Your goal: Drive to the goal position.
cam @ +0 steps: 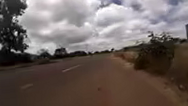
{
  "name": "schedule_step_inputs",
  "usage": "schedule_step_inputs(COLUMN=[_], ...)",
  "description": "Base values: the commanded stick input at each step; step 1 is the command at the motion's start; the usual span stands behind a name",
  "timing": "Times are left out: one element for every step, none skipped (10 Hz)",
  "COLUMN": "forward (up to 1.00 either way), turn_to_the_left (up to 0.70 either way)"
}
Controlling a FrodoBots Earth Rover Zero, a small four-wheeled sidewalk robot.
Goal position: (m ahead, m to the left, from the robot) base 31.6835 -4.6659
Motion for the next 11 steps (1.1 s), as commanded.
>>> schedule_step_inputs(forward=[0.85,0.85,0.85,0.85,0.85,0.85,0.85,0.85,0.85,0.85,0.85], turn_to_the_left=[0.00,-0.02,-0.30,-0.32,-0.19,0.00,0.00,0.00,0.00,0.00,-0.01])
